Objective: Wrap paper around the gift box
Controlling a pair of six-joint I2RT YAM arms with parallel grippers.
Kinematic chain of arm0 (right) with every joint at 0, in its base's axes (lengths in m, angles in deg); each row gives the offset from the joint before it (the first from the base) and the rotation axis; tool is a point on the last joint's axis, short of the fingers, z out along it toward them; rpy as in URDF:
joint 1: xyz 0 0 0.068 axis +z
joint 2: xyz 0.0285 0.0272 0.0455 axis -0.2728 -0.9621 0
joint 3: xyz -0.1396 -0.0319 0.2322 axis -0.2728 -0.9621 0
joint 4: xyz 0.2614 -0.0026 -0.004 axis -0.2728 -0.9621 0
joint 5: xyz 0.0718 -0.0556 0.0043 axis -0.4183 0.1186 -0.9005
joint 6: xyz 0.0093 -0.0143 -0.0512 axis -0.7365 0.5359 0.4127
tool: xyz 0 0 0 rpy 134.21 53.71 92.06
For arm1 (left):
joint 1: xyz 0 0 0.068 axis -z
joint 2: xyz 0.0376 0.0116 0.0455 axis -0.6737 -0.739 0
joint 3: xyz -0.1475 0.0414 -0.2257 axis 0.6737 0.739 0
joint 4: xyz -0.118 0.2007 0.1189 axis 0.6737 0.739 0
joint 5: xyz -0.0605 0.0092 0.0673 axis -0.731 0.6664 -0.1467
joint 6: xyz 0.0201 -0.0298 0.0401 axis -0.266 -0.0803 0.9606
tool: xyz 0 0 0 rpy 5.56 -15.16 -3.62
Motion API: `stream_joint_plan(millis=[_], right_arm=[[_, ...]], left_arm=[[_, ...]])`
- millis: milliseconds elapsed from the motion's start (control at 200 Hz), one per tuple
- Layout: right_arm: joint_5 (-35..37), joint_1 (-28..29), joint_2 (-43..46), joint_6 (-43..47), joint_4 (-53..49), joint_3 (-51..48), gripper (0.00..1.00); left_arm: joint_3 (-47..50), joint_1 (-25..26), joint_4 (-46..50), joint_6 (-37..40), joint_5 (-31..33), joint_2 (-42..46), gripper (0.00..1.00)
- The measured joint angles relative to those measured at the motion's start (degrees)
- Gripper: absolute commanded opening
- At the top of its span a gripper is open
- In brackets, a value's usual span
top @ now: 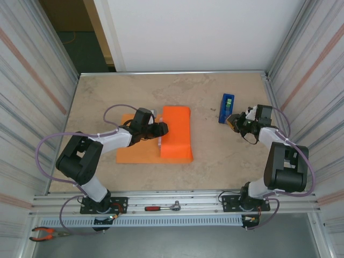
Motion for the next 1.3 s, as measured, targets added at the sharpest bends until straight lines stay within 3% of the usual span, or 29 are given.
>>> stream_joint_plan(millis=[1298], right_arm=[[3.1,-1.9,-6.6,1.2,1.1,5.9,0.11]], left_arm=[[0.0,0.0,0.0,0.0,0.0,0.0,0.51]])
